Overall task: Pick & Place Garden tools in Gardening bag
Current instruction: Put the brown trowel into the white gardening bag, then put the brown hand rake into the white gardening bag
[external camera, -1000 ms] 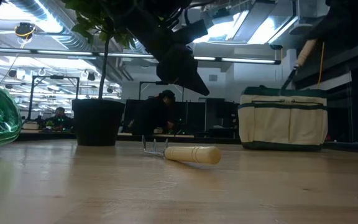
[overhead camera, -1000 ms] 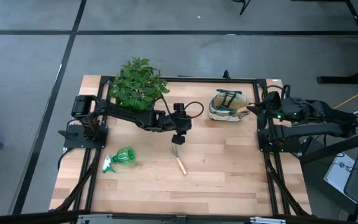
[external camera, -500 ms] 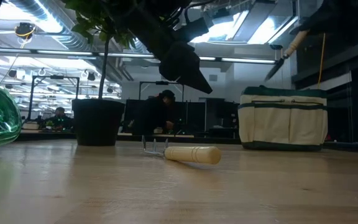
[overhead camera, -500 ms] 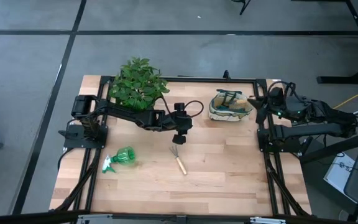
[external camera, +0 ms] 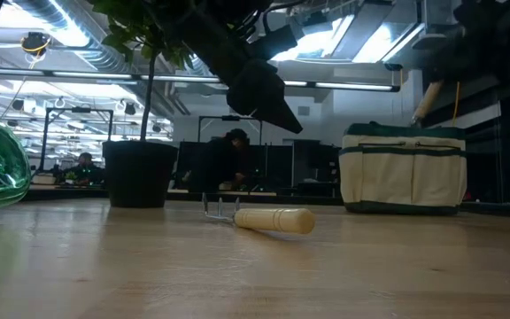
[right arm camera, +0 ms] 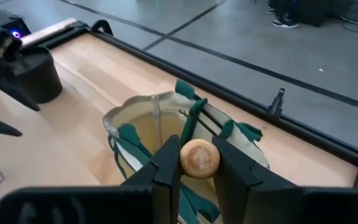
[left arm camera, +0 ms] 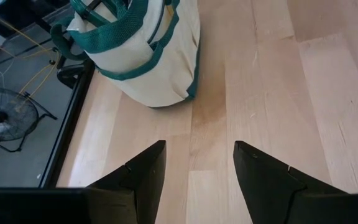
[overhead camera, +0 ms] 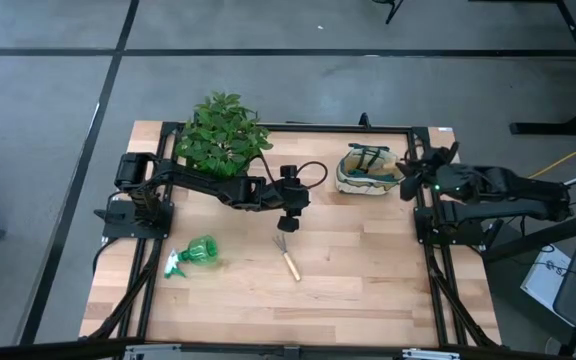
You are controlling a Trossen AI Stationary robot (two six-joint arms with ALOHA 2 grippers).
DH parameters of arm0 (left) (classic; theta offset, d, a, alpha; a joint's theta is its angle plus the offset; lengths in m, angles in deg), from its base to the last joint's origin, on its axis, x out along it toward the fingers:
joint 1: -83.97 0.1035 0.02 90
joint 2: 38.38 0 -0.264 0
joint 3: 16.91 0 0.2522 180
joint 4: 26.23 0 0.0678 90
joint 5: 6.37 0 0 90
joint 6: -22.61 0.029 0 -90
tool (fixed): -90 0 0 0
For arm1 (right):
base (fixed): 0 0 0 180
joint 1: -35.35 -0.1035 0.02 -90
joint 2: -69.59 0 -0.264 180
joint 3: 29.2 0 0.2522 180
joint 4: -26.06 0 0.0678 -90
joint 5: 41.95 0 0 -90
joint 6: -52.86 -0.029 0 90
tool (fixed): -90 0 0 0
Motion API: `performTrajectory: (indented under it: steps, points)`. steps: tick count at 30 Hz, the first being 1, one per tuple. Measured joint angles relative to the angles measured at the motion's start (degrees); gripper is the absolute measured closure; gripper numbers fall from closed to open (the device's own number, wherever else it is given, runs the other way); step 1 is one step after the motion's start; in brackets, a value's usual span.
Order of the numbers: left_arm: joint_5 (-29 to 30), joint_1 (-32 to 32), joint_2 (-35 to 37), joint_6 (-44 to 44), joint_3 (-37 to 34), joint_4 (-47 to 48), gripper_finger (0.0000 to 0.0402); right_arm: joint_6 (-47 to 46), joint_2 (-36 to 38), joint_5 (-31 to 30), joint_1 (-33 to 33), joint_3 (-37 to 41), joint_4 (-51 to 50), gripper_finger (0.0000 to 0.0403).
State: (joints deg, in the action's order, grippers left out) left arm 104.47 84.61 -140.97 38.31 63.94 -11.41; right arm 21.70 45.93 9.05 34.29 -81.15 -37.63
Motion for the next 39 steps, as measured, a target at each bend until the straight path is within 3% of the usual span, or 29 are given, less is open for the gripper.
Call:
performTrajectory:
  steps: [3, 10, 14, 21, 28, 39]
  points:
    - [0.0, 0.0, 0.0, 0.0, 0.0, 0.0, 0.0219, -0.1, -0.2, 0.0, 0.0, 0.9, 1.0, 0.0313]
    - [-0.1, 0.0, 0.0, -0.2, 0.0, 0.0, 0.0221, -0.1, -0.2, 0.0, 0.0, 1.1, 1.5, 0.0191]
    - [-0.2, -0.1, 0.0, -0.2, 0.0, 0.0, 0.0221, -0.1, -0.2, 0.1, 0.0, 1.1, 1.5, 0.0156]
    - [-0.2, -0.3, 0.0, -1.5, 0.0, 0.0, 0.0222, -2.5, -0.2, 5.3, 0.0, 1.1, 3.1, 0.0152]
    - [-0.3, -0.3, 0.0, -2.5, 0.0, 0.0, 0.0221, -2.7, -0.4, 19.6, 0.0, 1.3, 5.2, 0.0160]
    - [-6.7, -0.4, 0.0, -3.1, 0.0, 1.1, 0.0222, -0.5, -1.3, 27.7, -3.4, 11.1, 25.0, 0.0160]
